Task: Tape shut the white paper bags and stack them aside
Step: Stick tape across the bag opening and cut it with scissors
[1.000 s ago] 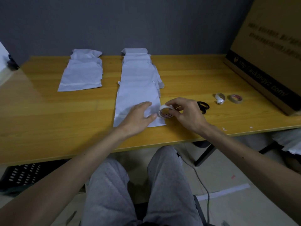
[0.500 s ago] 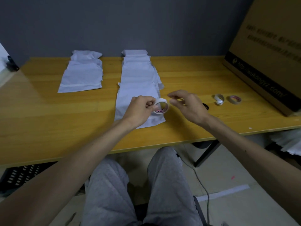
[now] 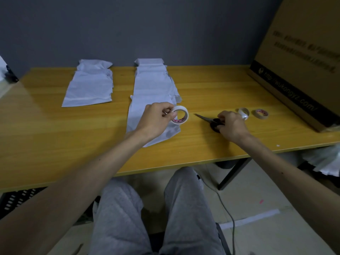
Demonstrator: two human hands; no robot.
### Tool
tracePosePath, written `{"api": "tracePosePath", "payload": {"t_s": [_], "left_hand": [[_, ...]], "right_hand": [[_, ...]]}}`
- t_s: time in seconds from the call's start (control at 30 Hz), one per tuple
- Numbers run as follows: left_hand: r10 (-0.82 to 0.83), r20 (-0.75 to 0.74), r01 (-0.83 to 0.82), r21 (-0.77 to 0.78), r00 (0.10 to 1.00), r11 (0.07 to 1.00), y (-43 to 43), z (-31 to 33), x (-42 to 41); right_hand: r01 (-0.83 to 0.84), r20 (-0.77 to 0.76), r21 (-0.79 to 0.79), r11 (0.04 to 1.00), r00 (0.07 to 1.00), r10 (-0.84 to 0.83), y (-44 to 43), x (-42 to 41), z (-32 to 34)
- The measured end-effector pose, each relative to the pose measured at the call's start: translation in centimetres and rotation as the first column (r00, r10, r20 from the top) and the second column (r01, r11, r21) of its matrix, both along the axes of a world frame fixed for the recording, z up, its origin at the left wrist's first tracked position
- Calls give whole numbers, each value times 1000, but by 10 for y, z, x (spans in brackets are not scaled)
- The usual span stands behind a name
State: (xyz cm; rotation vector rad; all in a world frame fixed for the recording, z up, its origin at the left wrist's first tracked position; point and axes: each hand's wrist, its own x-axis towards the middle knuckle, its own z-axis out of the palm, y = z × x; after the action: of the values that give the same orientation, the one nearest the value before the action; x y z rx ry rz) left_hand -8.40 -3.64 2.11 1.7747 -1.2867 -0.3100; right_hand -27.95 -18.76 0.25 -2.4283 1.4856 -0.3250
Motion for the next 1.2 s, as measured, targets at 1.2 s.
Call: {"api": "tracePosePath", "payload": {"t_s": [1.2], "left_hand": [[62, 136, -59, -24, 989, 998, 3, -4, 2]], "right_hand": [[-232, -56, 312, 921, 964, 262, 61, 1, 68]]}}
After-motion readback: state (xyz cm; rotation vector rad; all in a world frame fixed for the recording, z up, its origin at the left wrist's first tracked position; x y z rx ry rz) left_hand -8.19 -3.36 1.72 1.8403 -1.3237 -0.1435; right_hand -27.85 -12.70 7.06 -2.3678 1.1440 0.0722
